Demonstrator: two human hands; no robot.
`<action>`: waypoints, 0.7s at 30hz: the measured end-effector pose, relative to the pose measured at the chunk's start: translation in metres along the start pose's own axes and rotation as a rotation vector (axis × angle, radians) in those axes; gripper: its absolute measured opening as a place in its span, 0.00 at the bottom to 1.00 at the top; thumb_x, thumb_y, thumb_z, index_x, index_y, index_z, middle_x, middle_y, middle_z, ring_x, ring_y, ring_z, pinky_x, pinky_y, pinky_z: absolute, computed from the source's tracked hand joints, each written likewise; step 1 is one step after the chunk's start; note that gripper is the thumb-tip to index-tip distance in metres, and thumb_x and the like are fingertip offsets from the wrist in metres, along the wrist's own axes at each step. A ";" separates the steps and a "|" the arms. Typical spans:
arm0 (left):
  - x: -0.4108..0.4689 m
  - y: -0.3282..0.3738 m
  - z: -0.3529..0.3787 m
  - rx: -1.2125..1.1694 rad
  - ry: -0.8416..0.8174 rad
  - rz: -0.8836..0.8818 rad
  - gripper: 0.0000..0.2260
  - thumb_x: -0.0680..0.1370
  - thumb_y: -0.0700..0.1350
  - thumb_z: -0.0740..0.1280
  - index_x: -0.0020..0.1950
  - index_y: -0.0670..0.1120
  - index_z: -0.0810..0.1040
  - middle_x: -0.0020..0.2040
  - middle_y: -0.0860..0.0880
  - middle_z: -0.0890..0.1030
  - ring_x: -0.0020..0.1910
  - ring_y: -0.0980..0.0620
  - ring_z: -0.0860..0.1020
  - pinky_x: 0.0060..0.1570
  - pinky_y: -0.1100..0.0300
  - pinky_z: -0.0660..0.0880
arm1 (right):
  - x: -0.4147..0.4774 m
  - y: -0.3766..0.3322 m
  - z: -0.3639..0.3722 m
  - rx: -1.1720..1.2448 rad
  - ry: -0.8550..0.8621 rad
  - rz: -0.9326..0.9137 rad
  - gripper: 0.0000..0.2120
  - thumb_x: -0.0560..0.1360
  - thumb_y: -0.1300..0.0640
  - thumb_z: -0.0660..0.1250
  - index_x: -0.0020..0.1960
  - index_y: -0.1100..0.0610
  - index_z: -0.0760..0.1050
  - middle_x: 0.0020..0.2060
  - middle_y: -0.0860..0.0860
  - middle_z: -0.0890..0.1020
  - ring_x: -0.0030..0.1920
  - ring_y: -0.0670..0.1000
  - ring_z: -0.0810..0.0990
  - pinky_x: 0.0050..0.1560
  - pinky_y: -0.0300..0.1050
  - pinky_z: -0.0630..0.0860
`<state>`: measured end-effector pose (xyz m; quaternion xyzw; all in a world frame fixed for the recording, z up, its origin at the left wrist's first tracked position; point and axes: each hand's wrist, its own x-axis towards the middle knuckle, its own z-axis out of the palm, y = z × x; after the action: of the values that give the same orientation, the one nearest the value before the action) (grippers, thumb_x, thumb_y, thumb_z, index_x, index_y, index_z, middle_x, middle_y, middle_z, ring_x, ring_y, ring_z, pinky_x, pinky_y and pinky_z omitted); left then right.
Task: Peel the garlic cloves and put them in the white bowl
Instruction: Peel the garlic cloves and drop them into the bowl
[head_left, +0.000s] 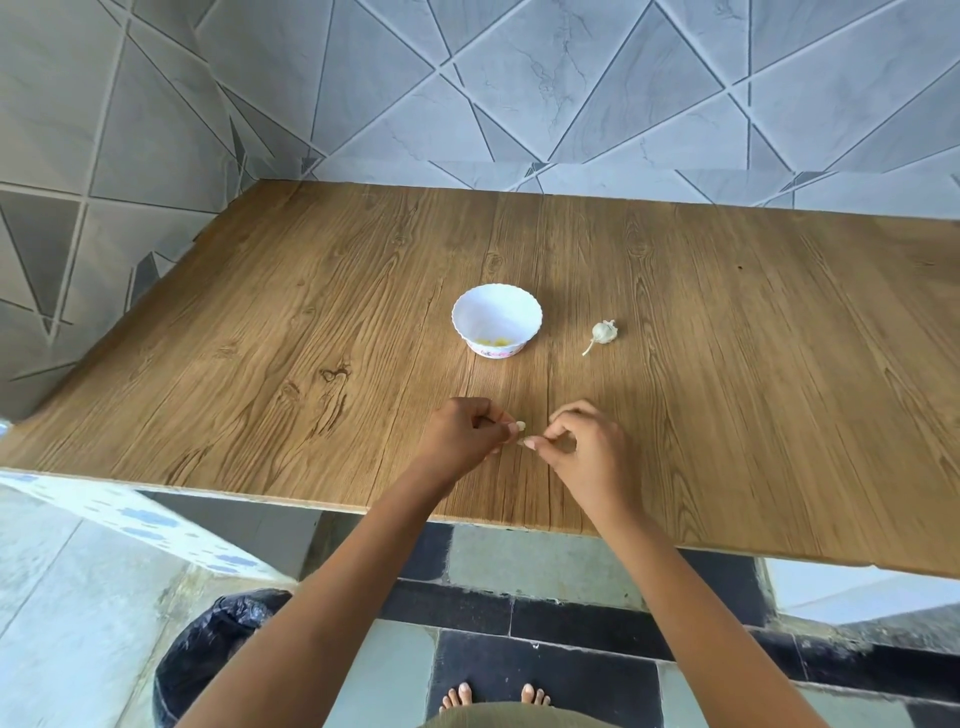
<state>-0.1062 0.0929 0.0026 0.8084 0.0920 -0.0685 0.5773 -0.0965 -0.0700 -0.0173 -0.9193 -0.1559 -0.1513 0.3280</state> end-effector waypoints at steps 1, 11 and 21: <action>0.000 0.001 0.000 -0.003 -0.005 0.007 0.04 0.74 0.41 0.71 0.42 0.40 0.81 0.33 0.45 0.79 0.30 0.55 0.73 0.32 0.64 0.70 | 0.001 0.000 0.001 0.040 0.005 0.022 0.10 0.66 0.54 0.77 0.33 0.55 0.77 0.37 0.48 0.79 0.31 0.48 0.75 0.26 0.45 0.72; -0.001 0.004 -0.001 0.047 -0.086 -0.011 0.05 0.78 0.42 0.67 0.44 0.41 0.80 0.34 0.49 0.80 0.32 0.56 0.75 0.35 0.62 0.72 | -0.002 0.000 0.004 0.325 -0.058 -0.037 0.05 0.71 0.63 0.73 0.46 0.59 0.82 0.40 0.47 0.83 0.36 0.38 0.77 0.35 0.28 0.72; -0.003 0.011 0.000 -0.121 -0.208 -0.041 0.08 0.79 0.40 0.65 0.40 0.43 0.77 0.35 0.48 0.77 0.33 0.57 0.74 0.33 0.69 0.71 | -0.004 0.002 0.000 0.317 -0.032 -0.088 0.04 0.75 0.64 0.67 0.46 0.60 0.80 0.37 0.47 0.82 0.34 0.44 0.79 0.34 0.38 0.76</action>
<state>-0.1072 0.0890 0.0130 0.7586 0.0522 -0.1579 0.6300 -0.0991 -0.0720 -0.0195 -0.8507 -0.2233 -0.1244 0.4594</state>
